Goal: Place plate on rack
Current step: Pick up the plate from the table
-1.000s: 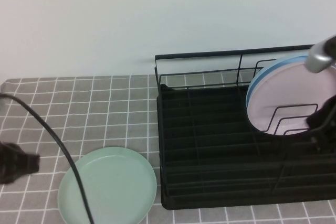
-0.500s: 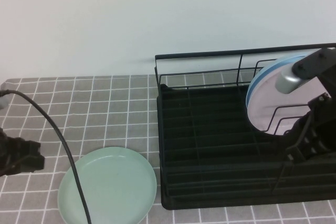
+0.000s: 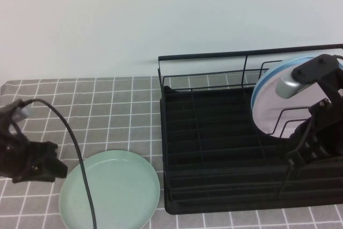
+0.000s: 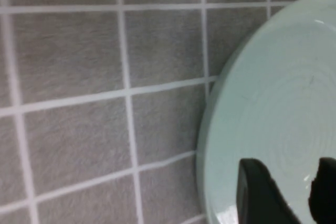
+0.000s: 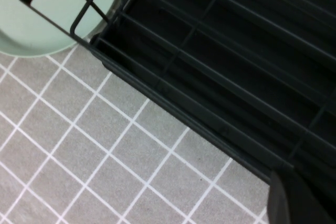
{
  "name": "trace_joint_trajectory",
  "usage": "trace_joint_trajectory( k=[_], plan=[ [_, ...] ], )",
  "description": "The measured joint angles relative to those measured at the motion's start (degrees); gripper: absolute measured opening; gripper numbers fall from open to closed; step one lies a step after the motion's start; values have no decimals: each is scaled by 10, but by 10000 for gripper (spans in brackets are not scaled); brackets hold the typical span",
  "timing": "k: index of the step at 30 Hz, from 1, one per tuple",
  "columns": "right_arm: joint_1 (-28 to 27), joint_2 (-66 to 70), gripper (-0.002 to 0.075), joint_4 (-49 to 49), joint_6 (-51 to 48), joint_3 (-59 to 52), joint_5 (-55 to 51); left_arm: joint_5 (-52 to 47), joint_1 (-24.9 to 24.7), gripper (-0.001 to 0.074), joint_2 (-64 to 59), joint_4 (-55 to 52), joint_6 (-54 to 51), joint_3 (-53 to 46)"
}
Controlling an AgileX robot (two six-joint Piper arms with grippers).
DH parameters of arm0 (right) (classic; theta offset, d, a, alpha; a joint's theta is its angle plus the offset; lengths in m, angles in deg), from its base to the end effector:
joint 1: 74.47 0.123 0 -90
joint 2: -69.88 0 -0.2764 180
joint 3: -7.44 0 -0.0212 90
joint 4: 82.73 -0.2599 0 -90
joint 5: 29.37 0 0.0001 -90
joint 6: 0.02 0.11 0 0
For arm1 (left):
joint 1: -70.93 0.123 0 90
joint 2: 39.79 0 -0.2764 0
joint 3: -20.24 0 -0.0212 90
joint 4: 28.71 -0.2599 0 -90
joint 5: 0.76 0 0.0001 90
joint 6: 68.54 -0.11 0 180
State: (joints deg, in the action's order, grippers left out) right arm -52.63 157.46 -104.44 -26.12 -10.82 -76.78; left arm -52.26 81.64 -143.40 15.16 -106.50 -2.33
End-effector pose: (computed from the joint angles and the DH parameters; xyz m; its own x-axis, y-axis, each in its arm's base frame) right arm 0.2628 0.1376 0.2559 -0.7062 -0.4812 -0.5193 -0.6265 0.7664 0.1419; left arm 0.3117 -0.0018 0.1648 -0.9611 -0.0766 -0.2654 0.0700 0.8618 -0.5024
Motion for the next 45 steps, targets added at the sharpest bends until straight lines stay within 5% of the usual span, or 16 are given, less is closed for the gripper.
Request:
trace_joint_trajectory(
  k=[12,17,21,45],
  plan=[
    [0,0,-1,-1,2,0,-2,28,-31,312,-78,-37,34,14],
    [0,0,-1,-2,2,0,-4,33,-47,225,-91,-47,36,18],
    [0,0,-1,-5,2,0,-7,39,-47,4,-97,-85,68,18],
    [0,0,-1,-6,2,0,-34,56,-46,0,51,-65,64,20]
  ],
)
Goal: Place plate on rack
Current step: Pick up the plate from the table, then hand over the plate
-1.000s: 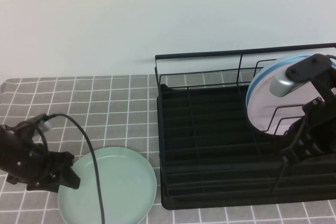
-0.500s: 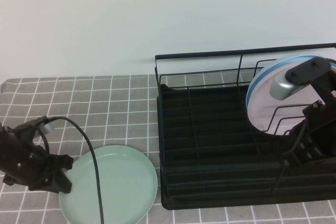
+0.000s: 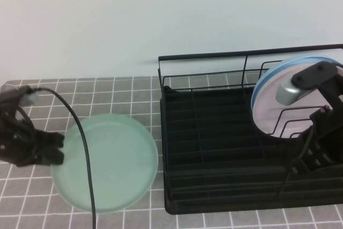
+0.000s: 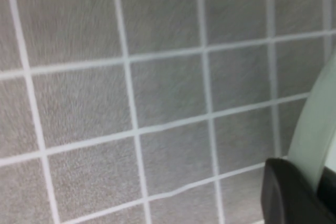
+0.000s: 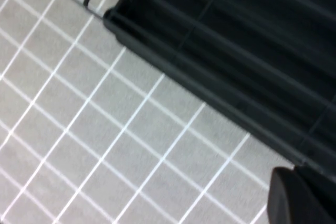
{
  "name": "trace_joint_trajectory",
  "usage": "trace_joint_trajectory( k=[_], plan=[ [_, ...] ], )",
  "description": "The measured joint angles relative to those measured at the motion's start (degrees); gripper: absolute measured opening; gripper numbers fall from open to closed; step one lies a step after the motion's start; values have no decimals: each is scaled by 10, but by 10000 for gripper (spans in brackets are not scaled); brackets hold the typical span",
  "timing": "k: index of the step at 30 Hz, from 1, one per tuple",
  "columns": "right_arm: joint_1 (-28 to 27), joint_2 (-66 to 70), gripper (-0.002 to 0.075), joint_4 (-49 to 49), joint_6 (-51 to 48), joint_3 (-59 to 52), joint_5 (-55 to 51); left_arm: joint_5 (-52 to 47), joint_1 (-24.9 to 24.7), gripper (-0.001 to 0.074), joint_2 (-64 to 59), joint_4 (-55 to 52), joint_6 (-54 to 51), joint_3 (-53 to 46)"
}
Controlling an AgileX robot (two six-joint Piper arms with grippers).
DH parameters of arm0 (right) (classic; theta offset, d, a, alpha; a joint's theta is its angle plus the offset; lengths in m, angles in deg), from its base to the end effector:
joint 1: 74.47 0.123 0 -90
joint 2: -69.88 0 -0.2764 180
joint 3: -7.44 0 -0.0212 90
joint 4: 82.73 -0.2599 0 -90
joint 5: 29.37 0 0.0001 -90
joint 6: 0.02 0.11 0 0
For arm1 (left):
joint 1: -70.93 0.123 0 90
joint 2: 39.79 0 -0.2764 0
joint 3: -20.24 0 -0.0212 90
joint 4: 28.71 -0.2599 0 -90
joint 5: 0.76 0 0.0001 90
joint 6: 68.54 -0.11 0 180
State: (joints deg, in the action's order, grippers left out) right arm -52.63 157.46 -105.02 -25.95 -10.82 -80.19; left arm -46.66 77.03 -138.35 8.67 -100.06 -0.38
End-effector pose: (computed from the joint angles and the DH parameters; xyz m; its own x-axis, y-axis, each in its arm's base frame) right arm 0.2566 0.1377 0.2537 -0.7274 -0.4952 -0.4750 -0.6296 0.7570 0.1748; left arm 0.3179 -0.0143 0.1960 -0.9197 -0.0427 -0.3902 0.1197 0.9162 -0.3825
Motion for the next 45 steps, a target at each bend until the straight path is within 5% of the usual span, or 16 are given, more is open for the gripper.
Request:
trace_joint_trajectory(
  k=[7,11,19,24,30,45],
  plan=[
    [0,8,-1,-16,4,0,-14,-33,0,0,84,12,0,0],
    [0,8,17,-119,-14,0,24,-72,0,0,123,52,-14,6],
    [0,8,258,-342,-109,0,52,-109,-1,0,179,92,-15,6],
    [0,8,306,-421,-163,0,50,-120,-31,0,184,113,-14,6],
    [0,8,312,-434,-167,0,43,-89,-91,0,184,103,-3,15],
    [0,8,311,-436,-177,0,38,-119,-93,0,183,152,-6,50]
  ],
)
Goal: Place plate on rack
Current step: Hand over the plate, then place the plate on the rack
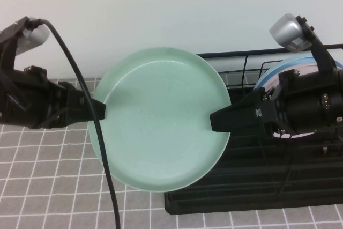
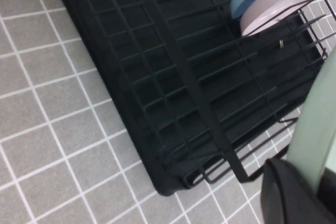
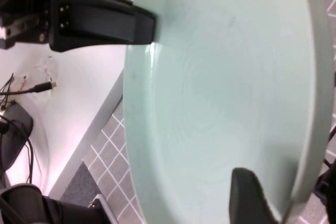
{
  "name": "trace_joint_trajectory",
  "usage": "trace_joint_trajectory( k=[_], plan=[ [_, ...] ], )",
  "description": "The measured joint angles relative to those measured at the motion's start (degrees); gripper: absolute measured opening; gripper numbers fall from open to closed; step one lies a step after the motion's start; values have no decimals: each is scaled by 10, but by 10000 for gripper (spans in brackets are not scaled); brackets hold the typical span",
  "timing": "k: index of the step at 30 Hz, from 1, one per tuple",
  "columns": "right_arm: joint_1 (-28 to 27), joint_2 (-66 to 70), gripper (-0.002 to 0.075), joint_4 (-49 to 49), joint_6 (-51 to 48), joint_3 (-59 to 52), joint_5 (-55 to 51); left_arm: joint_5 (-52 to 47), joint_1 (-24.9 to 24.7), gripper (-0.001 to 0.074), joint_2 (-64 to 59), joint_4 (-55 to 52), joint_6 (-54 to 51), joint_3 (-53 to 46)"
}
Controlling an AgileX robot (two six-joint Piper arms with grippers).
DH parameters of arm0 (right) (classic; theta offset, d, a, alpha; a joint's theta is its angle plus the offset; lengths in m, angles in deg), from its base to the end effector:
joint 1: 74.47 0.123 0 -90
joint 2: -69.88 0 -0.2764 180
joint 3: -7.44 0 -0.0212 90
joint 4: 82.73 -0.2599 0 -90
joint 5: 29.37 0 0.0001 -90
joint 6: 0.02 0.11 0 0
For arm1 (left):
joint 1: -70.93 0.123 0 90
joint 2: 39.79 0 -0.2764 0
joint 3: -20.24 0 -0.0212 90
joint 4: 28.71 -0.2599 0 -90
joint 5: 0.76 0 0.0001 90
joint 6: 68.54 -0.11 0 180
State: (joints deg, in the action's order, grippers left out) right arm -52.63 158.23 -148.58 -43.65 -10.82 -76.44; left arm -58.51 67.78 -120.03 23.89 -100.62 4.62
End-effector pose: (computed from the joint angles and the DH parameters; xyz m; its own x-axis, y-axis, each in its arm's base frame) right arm 0.2599 0.1834 0.2923 -0.7543 -0.1218 -0.6451 -0.5948 0.5426 0.5931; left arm 0.2619 -0.0885 0.3277 -0.7848 0.0065 -0.6197 0.4357 0.7169 -0.5442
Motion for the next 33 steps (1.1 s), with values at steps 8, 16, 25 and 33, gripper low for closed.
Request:
trace_joint_trajectory(
  k=[8,16,25,33],
  plan=[
    [-1,0,102,0,-31,0,0,-37,0,181,0,98,-75,0],
    [1,0,85,25,-49,0,4,-20,0,723,0,114,-39,0],
    [-21,1,83,252,18,44,4,-65,1,710,0,129,-46,48],
    [-64,0,83,439,34,216,-93,-138,1,66,0,120,-76,63]
  ],
)
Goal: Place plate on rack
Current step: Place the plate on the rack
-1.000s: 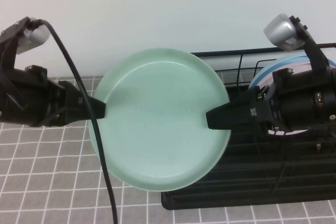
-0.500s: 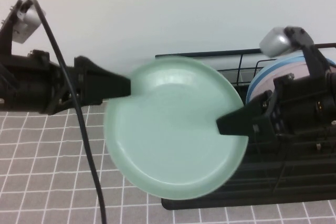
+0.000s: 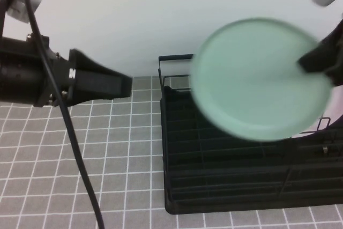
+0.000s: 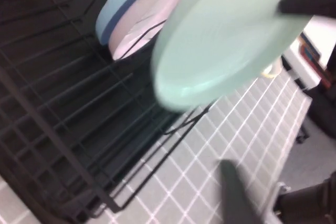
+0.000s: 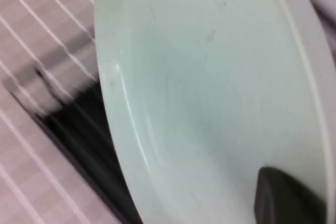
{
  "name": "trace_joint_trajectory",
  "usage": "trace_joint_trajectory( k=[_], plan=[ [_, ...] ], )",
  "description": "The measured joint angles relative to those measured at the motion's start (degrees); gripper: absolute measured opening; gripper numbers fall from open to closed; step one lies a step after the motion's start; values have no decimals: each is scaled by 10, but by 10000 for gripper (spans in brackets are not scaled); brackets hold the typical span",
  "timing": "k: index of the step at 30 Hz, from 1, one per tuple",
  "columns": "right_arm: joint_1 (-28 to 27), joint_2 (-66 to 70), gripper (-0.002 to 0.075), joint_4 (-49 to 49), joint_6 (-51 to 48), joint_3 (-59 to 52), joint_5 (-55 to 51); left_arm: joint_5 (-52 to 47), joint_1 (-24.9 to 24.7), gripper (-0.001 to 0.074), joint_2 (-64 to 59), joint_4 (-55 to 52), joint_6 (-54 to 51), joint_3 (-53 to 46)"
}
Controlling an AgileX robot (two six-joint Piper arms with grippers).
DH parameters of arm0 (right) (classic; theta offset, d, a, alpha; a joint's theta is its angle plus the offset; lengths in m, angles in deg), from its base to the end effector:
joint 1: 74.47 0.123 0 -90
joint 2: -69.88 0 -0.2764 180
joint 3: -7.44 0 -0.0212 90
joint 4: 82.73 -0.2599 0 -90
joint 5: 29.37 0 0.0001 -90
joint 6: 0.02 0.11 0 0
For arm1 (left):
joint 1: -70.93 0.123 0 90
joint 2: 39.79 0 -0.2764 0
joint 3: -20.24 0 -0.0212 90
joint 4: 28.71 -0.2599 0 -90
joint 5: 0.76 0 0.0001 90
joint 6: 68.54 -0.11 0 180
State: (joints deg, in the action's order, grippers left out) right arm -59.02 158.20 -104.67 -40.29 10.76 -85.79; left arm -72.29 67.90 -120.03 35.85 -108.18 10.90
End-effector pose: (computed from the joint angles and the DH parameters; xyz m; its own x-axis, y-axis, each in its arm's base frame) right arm 0.2963 0.1174 0.3636 -0.4395 -0.5799 -0.6860 -0.7373 0.6691 -0.0933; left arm 0.2426 -0.1072 0.3739 -0.7215 0.0920 -0.6862 0.6358 0.4804 -0.6041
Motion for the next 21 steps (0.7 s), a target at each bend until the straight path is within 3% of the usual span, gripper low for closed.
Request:
trace_joint_trajectory(
  k=[1,10,14,15,18,19,21],
  plan=[
    [0,0,83,25,-8,20,-12,-4,0,11,1,3,-20,0],
    [0,-1,82,237,-130,71,-79,107,0,0,93,-66,-6,-21],
    [0,0,82,252,-143,71,-26,182,0,1,188,-127,15,-71],
    [-1,-6,0,256,-168,68,16,196,0,0,213,-140,20,-87],
    [0,-6,0,251,-228,68,30,226,0,0,276,-172,43,-133],
    [0,0,82,249,-225,71,21,233,0,1,291,-179,47,-146],
    [0,0,82,240,-266,71,20,249,0,1,324,-192,60,-176]
  ],
)
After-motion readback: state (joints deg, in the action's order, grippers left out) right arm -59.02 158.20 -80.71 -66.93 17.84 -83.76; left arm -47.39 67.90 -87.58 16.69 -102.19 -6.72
